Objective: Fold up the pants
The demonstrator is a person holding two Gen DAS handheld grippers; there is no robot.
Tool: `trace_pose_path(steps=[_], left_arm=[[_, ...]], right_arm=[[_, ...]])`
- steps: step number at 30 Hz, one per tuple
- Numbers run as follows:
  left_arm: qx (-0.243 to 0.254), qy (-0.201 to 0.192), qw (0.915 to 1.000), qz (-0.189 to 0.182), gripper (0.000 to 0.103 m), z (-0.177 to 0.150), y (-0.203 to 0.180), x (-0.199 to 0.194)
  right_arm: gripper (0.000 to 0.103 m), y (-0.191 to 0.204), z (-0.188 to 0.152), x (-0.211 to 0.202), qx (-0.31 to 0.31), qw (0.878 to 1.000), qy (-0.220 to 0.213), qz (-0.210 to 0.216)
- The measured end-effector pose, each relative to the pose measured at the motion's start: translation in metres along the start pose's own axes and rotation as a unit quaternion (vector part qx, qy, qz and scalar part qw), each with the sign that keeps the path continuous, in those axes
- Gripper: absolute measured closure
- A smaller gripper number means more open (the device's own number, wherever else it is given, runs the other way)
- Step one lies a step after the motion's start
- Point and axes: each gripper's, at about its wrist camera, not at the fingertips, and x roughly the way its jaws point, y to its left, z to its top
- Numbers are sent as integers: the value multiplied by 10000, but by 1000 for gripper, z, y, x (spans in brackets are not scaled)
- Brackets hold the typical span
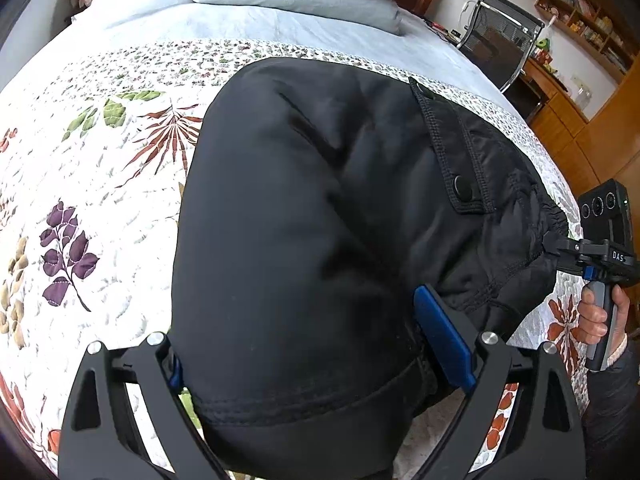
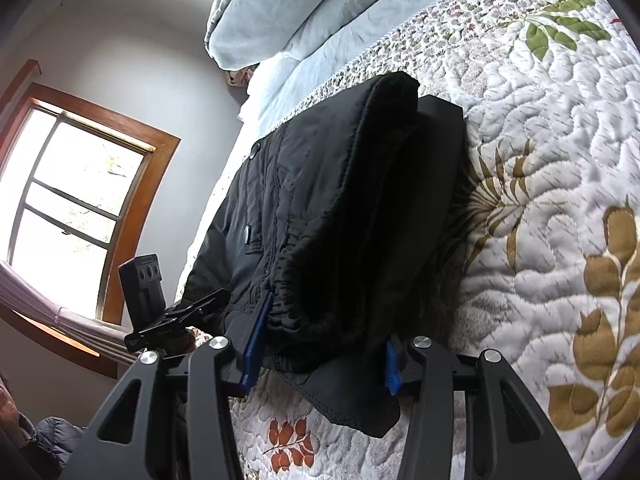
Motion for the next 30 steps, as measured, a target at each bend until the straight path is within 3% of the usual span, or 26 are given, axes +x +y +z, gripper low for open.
trace_pose_path(steps=[7,23,25,27,30], left_arm=[[-128,-10,9999,-37,9,9,-7,9],[-253,-33,9996,-82,6,-8,-4,7],[-312,-34,9994,-118,6,-11,-2,6],[-400,-51,9990,-186,6,-14,3,1],[-666,-91,9976,-177,4,-24,17,-16]], right_arm=[[55,3,7,4,-73,9999,61,-93],[51,-7,-21,1,233,9996,-40,-162],[43,-5,-23,0,199,9995,-37,-224],[22,-1,-25,-6,189,9981,-262,-515],[20,3,-34,-20,255,9961,-409,-734]])
